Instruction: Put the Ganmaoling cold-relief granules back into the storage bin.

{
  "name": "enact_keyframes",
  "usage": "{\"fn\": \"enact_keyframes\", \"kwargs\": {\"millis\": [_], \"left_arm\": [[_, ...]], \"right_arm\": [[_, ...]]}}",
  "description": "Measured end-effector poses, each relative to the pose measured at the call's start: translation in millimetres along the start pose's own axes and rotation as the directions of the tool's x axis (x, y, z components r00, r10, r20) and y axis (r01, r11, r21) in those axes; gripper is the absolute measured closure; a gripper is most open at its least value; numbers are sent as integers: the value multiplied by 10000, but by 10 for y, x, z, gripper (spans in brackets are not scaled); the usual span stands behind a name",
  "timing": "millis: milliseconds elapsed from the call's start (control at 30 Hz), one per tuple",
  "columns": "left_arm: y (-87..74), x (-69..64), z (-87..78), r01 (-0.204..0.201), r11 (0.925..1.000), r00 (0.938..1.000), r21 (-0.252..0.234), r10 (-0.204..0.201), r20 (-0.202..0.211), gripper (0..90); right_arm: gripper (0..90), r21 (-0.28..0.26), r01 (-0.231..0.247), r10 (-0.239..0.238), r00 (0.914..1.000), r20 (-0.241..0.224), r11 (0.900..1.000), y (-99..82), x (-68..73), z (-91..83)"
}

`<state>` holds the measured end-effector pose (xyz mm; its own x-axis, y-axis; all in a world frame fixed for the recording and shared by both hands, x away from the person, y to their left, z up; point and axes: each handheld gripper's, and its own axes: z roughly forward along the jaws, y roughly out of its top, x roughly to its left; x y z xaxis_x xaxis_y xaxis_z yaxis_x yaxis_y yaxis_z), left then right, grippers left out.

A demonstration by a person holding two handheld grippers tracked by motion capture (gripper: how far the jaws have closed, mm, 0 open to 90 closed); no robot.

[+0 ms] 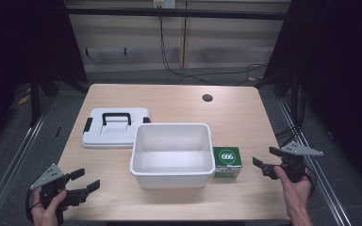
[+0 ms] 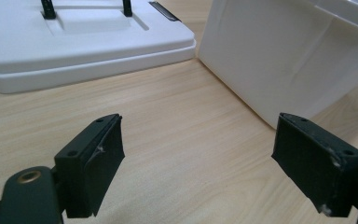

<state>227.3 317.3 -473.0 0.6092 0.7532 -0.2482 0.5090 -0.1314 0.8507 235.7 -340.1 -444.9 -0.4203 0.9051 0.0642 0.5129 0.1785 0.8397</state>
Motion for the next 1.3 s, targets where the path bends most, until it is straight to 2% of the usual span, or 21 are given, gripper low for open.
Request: {"fn": "enact_keyframes", "kwargs": {"millis": [67,133,267,400,467,500,633,667,767,833,900,933,967,1000,1133,1200,1233,1300], "left_arm": [[-1,4,3,32,10000,10000,18,-32,6,158],[-4,9,6,44,10000,10000,27,-44,0,158],[-8,7,-6,36,10000,10000,28,-36,-38,159],[-6,-1,-1,19,10000,10000,40,-19,-52,159],[-3,-1,-4,0,10000,10000,6,0,-50,159],[-3,0,-4,4,10000,10000,-1,-4,-39,159],[-5,6,-20,-46,10000,9999,-30,46,-97,158],[-4,-5,-35,-42,9999,10000,-121,41,-65,158],[-8,-7,-34,-25,10000,10000,-82,24,-96,158],[-2,-14,-16,-75,10000,10000,-11,75,-45,159],[3,-15,-12,-115,9999,9999,15,115,-56,158],[1,-16,-12,-64,10000,10000,14,64,-49,159],[1,-16,-12,-64,10000,10000,14,64,-49,159],[-4,-4,-15,-52,10000,10000,22,52,-57,159],[-5,5,-19,-50,10000,9999,30,51,-131,159],[-8,-2,-19,28,10000,9999,-16,-28,-136,159],[-9,-1,-21,45,10000,9999,-21,-45,-127,159],[-11,1,-23,58,10000,9999,-26,-59,-111,159]], "right_arm": [[172,-37,43,-43,10000,-77,10000,2,-2,2],[177,-130,103,-108,9993,-372,9999,18,1,-1],[137,-196,203,-214,9981,-576,9996,45,21,-2],[133,-254,482,-503,9948,-891,9985,53,53,-17],[134,-235,475,-496,9941,-965,9986,64,61,-15],[134,-178,652,-666,9939,-883,9977,77,72,-10],[134,-240,781,-805,9889,-1245,9967,109,108,-17],[134,-235,1159,-1182,9796,-1626,9930,132,134,-38],[134,-195,1206,-1222,9784,-1665,9925,170,159,-72],[133,-102,1686,-1682,9743,-1499,9856,251,177,-113],[131,61,1986,-1954,9692,-1501,9801,339,172,-138],[131,-84,2062,-2049,9657,-1596,9785,377,173,-150],[131,-84,2062,-2049,9657,-1596,9785,377,173,-150],[132,-135,2249,-2237,9582,-1783,9743,444,186,-158],[135,46,2374,-2307,9484,-2176,9714,536,227,-106],[135,267,2561,-2444,9450,-2174,9663,582,262,-70],[135,359,2691,-2546,9406,-2244,9625,606,272,-57],[136,583,2705,-2495,9381,-2403,9610,657,278,-39]]}}
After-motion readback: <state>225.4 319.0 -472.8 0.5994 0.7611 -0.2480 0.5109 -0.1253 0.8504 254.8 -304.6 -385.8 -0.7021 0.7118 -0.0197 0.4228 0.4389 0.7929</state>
